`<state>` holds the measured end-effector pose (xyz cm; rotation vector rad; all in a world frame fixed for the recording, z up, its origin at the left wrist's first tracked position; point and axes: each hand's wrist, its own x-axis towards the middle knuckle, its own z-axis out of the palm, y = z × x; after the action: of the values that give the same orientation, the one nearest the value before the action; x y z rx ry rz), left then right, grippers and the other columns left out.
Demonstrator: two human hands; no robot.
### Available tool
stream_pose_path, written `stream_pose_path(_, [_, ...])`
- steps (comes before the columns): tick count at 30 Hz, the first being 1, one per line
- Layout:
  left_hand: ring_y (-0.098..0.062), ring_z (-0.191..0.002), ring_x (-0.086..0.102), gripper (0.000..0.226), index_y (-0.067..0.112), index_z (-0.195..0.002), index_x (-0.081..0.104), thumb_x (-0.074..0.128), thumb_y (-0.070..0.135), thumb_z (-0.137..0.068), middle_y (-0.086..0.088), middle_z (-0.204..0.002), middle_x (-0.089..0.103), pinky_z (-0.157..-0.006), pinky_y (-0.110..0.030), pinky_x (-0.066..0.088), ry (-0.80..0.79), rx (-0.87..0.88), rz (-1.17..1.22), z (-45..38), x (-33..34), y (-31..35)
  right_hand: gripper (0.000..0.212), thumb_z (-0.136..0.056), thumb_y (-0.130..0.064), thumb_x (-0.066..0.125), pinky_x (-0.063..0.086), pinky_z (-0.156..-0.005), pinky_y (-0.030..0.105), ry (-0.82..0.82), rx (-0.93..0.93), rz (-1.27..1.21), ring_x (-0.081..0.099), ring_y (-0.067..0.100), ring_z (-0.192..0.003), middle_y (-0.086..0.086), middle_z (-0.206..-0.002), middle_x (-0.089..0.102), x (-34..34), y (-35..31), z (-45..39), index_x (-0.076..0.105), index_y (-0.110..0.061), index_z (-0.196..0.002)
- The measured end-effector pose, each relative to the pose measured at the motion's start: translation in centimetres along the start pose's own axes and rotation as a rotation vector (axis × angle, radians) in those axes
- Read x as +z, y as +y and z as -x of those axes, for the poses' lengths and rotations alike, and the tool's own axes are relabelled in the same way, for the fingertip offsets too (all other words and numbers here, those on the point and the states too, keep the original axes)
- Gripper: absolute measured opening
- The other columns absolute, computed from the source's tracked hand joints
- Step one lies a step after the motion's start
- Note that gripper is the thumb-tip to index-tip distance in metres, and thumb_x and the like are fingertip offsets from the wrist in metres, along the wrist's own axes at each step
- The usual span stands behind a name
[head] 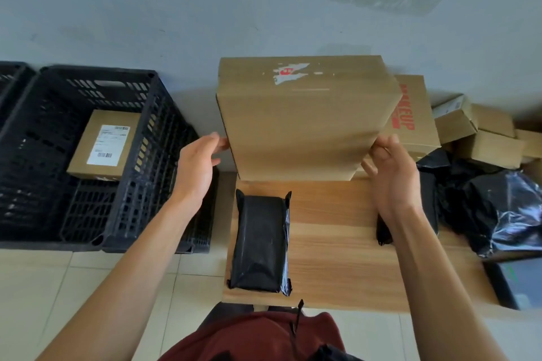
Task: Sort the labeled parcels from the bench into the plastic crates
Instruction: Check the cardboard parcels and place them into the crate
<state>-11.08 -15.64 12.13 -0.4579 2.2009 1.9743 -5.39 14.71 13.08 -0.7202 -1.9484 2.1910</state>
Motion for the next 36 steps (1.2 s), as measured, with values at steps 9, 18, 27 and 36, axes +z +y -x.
stream_pose_path(9, [-0.005,-0.105,0.070,0.042,0.043,-0.107,0.068,0.035,0.018,-0.115,0.018,-0.104,0.076,-0.092,-0.045,0.060,0.037,0.063,-0.011,1.2,0.9,1.2,0.034,-0.102,0.000,0.050,0.050,-0.097,0.029,-0.180,-0.053,0.086,0.066,0.009,-0.110,-0.005,-0.123,0.074,-1.0,0.2,-0.5,0.069,-0.006,-0.130])
stream_pose_path(18, [-0.013,-0.101,0.072,0.035,0.020,-0.117,0.073,0.039,0.020,-0.113,0.005,-0.103,0.078,-0.092,-0.040,0.055,-0.034,0.101,-0.004,2.2,-0.4,1.1,0.025,-0.107,-0.011,0.050,0.052,-0.100,0.046,-0.181,0.076,-0.121,0.067,0.035,-0.107,0.022,-0.112,0.070,-2.0,0.7,-1.5,0.069,0.003,-0.116])
stream_pose_path(27, [-0.017,-0.119,0.066,0.041,0.027,-0.132,0.068,0.034,0.040,-0.112,0.006,-0.121,0.075,-0.094,-0.039,0.050,-0.014,0.057,0.025,4.3,-1.9,0.3,0.044,-0.098,-0.034,0.065,0.043,-0.117,0.049,-0.235,0.106,-0.104,0.065,0.025,-0.126,0.008,-0.132,0.071,0.2,0.9,-1.9,0.065,-0.015,-0.138])
stream_pose_path(36, [-0.006,-0.127,0.061,0.057,0.051,-0.147,0.044,0.061,0.018,-0.104,0.018,-0.136,0.066,-0.109,-0.045,0.049,-0.131,0.085,-0.013,5.1,-2.2,0.0,0.062,-0.098,0.012,0.045,0.046,-0.113,0.042,-0.305,0.028,-0.069,0.055,0.008,-0.137,-0.009,-0.143,0.064,1.2,2.1,0.6,0.047,-0.016,-0.154])
